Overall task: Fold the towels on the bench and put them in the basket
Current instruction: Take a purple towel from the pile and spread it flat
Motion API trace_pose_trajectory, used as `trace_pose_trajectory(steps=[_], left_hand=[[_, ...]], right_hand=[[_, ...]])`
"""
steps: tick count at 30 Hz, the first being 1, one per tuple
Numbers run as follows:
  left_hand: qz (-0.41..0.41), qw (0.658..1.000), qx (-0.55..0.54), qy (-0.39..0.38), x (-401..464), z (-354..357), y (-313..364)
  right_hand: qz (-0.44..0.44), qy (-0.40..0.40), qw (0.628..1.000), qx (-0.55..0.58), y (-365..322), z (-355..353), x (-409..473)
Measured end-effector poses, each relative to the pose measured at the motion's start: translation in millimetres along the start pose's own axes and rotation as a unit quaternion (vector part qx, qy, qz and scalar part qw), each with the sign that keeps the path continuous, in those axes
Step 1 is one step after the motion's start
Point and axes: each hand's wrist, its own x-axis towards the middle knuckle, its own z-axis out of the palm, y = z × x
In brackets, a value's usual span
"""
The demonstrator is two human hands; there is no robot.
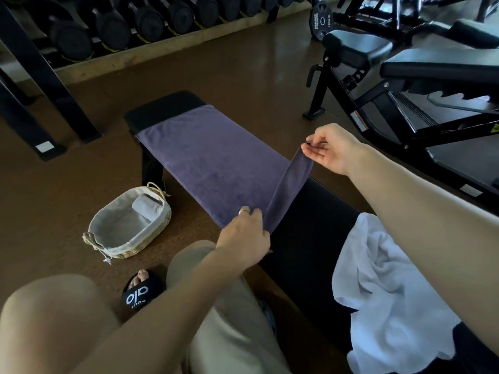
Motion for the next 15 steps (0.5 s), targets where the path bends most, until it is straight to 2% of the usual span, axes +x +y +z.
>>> trace_pose_trajectory(steps=[4,6,10,15], left_hand=[[-0.028,0.991,-0.109,-0.07,18.5,-50.2,-39.2],[-0.051,0.974,-0.206,-0.085,22.5,-74.3,-59.4],[-0.075,0.946,-0.31,-0.053,30.0,-112.2,-93.2],[-0.078,0.914,-0.398,-0.022,50.1,-145.3,-134.6]], right_hand=[[-0.036,0.009,0.993,-0.112,-1.4,6.8,12.4],[-0.053,0.004,0.987,-0.154,-2.3,13.5,19.3],[-0.094,0.019,0.968,-0.233,-2.8,35.1,41.1],[-0.177,0.028,0.924,-0.337,-6.8,79.2,80.8]])
